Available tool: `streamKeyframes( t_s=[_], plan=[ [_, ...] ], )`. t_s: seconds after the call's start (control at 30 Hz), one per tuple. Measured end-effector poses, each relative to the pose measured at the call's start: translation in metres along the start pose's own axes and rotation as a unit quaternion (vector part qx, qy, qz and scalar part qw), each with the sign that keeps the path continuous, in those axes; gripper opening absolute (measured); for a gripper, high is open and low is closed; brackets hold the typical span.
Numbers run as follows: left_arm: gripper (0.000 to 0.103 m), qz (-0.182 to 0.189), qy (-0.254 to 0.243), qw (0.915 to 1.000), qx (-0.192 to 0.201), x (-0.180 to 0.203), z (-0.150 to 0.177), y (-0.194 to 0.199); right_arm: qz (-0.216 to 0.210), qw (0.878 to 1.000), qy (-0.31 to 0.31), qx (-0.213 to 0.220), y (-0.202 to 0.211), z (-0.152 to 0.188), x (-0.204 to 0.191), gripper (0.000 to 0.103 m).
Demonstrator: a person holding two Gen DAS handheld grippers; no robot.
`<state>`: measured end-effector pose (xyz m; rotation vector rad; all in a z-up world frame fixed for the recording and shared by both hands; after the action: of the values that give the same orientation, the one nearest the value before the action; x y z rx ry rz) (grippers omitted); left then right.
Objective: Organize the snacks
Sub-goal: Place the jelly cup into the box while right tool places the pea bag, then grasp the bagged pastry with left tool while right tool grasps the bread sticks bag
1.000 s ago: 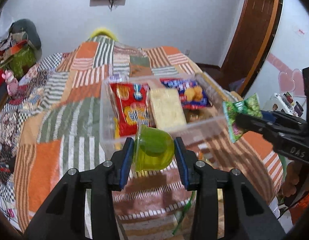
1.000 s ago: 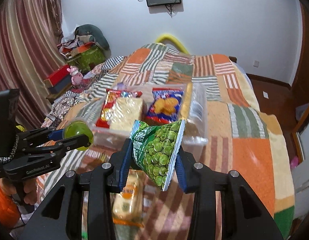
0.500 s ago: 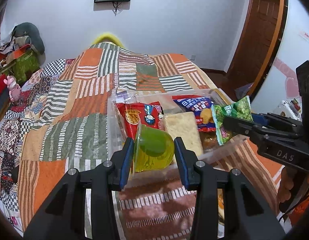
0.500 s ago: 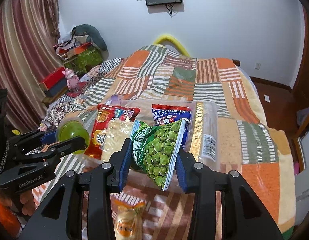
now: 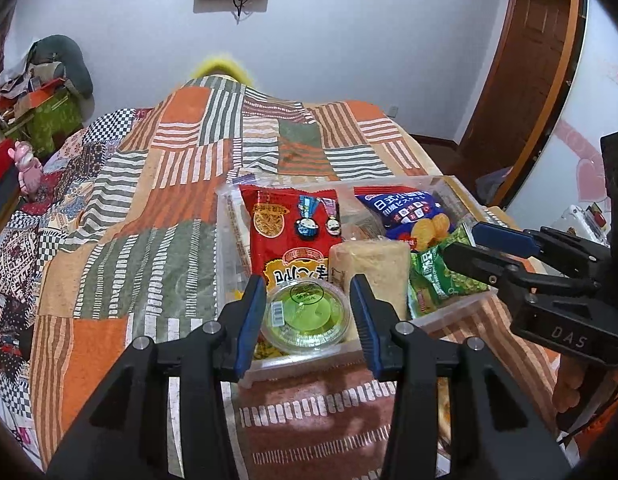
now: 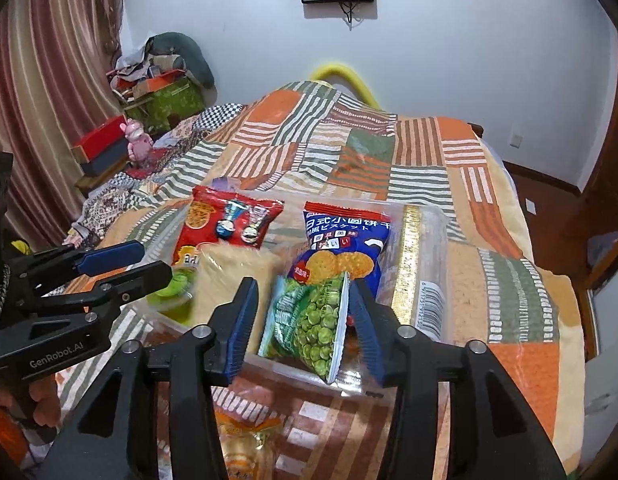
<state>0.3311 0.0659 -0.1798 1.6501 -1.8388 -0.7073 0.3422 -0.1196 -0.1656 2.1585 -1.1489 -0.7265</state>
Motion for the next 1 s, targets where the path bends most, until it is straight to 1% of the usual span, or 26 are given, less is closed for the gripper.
streamKeyframes(
  t_s=[0.2, 0.33, 0.5, 0.7, 0.87, 0.93, 1.0],
  plan=[
    [0.050, 0.006, -0.008, 0.9999, 0.003, 0.008, 0.006, 0.018, -0.019, 1.000, -0.009, -0.001, 0.017, 0.006, 0.002, 0.045],
    [0.057, 0.006, -0.012, 0.9999, 0.002, 0.011, 0.013, 0.028, -0.026, 1.000, -0.003, -0.007, 0.029, 0.018, -0.003, 0.045],
    [0.062, 0.010, -0.010, 0.9999, -0.008, 0.015, 0.028, 0.038, -0.034, 0.999, 0.003, -0.024, 0.036, 0.038, -0.006, 0.045],
    [0.066, 0.013, -0.009, 0.9996, -0.025, 0.017, 0.046, 0.041, -0.041, 0.997, 0.007, -0.064, 0.029, 0.066, -0.009, 0.045],
    [0.067, 0.019, -0.007, 0.9987, -0.048, 0.021, 0.063, 0.038, -0.045, 0.993, 0.009, -0.105, 0.009, 0.085, -0.013, 0.045],
    [0.067, 0.020, -0.005, 0.9983, -0.055, 0.023, 0.069, 0.037, -0.042, 0.992, 0.008, -0.119, 0.000, 0.089, -0.013, 0.045],
    [0.067, 0.020, -0.005, 0.9979, -0.061, 0.024, 0.073, 0.036, -0.047, 0.989, 0.004, -0.138, -0.010, 0.091, -0.012, 0.045]
  ],
)
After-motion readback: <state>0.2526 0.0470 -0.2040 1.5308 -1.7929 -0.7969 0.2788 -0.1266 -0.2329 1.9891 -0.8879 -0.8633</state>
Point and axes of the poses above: each gripper's, at about its wrist camera, not at the fingertips, and y roughly against the way its jaws point, x to its right, z to its underside, the point moved 3 cm from there along -y, roughly the way its jaws point, and after that the axes turned 6 degrees about -y, right-handed, at the moved point
